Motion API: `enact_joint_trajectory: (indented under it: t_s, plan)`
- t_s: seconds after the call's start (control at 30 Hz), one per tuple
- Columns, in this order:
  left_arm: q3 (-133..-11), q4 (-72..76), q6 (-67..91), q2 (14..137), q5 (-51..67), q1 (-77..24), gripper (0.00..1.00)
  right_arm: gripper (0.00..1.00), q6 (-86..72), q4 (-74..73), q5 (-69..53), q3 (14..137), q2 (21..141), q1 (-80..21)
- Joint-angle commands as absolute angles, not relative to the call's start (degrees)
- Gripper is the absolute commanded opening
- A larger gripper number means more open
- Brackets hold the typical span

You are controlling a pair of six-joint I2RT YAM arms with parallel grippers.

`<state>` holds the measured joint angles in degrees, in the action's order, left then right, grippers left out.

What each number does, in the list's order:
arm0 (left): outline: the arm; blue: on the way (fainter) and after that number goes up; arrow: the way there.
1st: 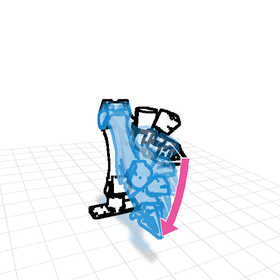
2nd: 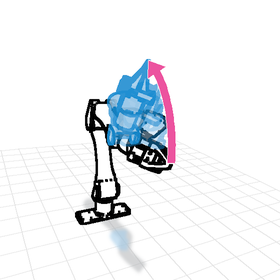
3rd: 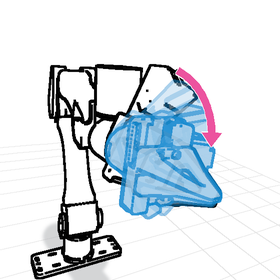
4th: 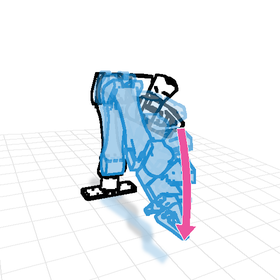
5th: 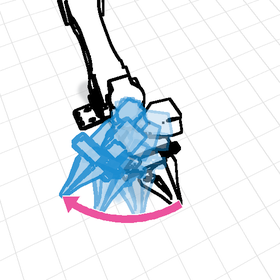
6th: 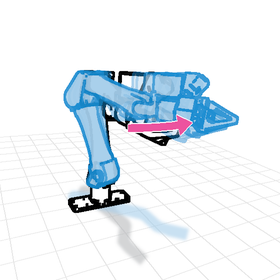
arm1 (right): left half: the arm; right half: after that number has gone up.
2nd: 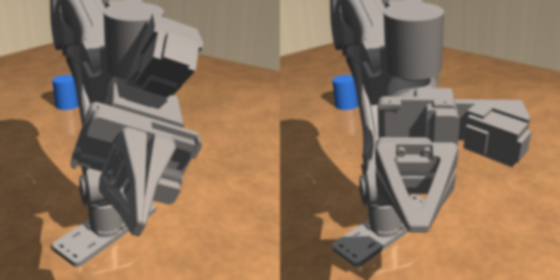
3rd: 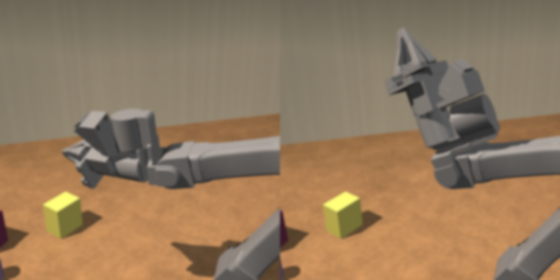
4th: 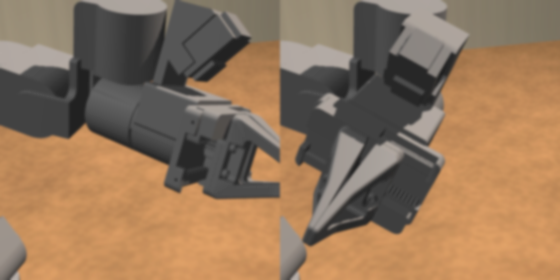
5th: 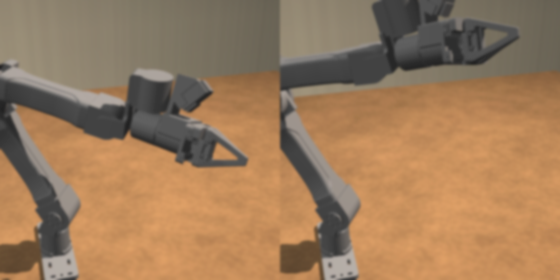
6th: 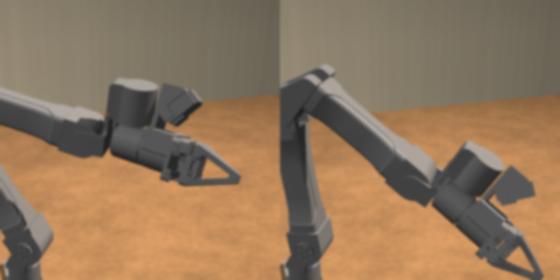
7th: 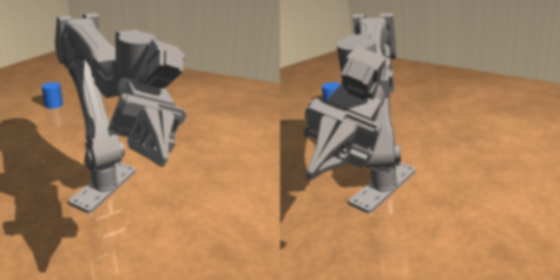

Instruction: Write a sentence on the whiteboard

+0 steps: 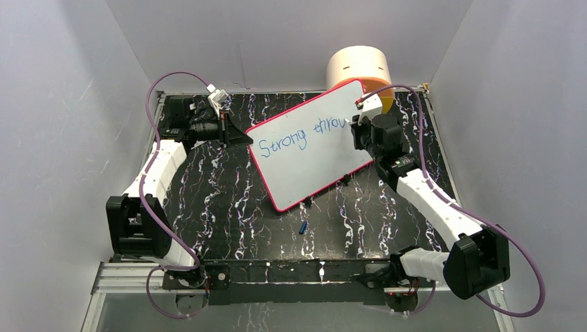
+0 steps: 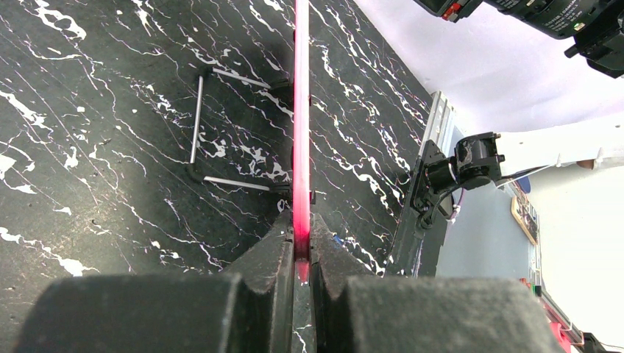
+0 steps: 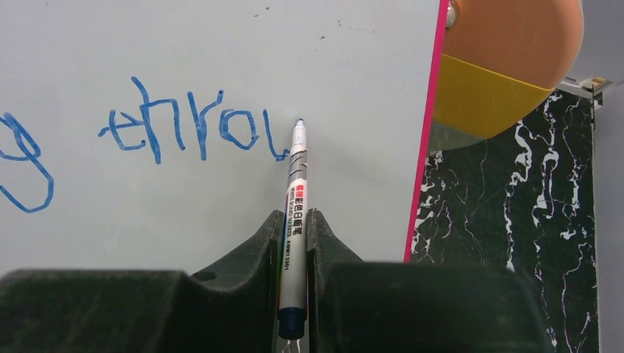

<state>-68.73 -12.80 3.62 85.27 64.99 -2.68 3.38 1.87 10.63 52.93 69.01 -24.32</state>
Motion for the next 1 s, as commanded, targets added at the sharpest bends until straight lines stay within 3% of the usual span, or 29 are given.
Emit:
enact_joint_trajectory:
  t_s: [0.0,0.97]
  plan:
    - [-68.18,-13.38,3.26,82.71,67.59,-2.25,0.00,0.00,3.95,6.32,10.33,56.90,69.64,-23.86]
    - [-68.28,-13.45,3.34,82.77,67.50,-2.25,0.00,0.00,2.63,0.53,9.21,52.14,67.14,-23.73]
